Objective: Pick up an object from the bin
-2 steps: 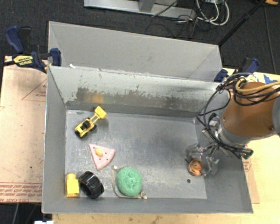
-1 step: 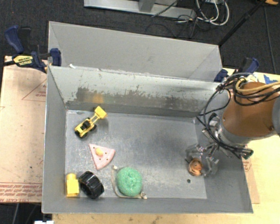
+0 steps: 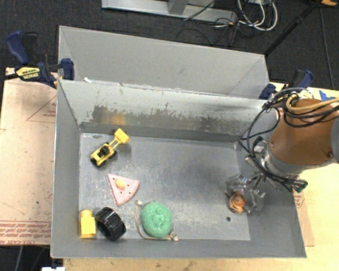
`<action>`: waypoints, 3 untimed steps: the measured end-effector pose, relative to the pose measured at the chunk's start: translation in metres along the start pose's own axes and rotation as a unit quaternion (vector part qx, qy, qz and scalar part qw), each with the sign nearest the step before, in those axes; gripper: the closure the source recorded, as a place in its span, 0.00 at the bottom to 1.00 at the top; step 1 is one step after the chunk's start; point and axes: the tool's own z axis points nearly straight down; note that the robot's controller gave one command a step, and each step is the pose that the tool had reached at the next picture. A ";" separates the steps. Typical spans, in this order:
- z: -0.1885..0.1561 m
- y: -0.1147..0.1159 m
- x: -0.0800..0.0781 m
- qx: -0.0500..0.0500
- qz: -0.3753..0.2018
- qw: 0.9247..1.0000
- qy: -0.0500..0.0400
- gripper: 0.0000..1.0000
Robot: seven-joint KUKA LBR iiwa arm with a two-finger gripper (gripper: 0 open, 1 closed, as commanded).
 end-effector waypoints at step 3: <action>-0.048 0.001 0.001 0.002 0.001 1.000 0.001 1.00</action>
Offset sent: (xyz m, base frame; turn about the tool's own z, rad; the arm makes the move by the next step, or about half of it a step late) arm 0.0002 0.0001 0.1185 0.0000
